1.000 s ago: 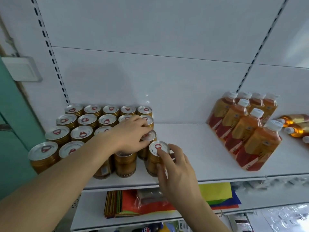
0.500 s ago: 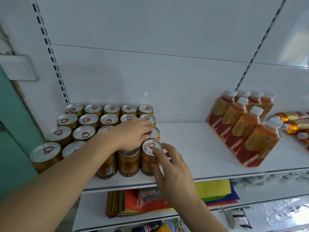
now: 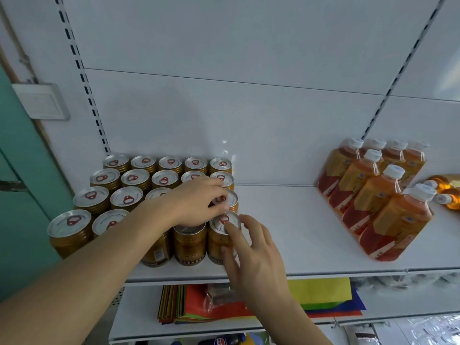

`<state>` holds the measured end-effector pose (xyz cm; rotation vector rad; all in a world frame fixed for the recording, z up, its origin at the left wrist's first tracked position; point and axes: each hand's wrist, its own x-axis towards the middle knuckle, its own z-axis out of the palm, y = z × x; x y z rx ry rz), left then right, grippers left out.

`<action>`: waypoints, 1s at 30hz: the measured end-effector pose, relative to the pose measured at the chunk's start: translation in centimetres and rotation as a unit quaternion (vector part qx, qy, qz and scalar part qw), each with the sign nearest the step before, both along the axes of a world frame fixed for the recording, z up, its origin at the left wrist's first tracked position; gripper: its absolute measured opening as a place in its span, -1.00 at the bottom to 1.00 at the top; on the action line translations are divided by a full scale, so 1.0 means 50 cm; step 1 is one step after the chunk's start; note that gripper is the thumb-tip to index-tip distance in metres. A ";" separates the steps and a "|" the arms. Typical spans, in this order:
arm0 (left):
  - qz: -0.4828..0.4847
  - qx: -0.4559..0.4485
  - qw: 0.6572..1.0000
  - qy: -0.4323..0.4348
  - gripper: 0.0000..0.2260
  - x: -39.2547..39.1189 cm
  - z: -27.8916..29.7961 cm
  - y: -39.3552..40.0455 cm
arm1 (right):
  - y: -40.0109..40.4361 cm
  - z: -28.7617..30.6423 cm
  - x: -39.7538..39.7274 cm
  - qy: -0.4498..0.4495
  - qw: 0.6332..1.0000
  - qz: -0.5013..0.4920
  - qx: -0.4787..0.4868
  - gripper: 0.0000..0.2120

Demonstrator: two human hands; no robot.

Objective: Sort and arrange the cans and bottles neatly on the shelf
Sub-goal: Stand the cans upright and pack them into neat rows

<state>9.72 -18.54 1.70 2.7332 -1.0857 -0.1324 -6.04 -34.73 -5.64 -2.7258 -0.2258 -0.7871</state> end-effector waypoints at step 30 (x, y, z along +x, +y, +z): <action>0.033 0.107 0.994 0.002 -0.38 -0.062 -0.027 -0.019 | -0.120 -0.017 0.073 0.299 0.931 0.157 0.140 -0.40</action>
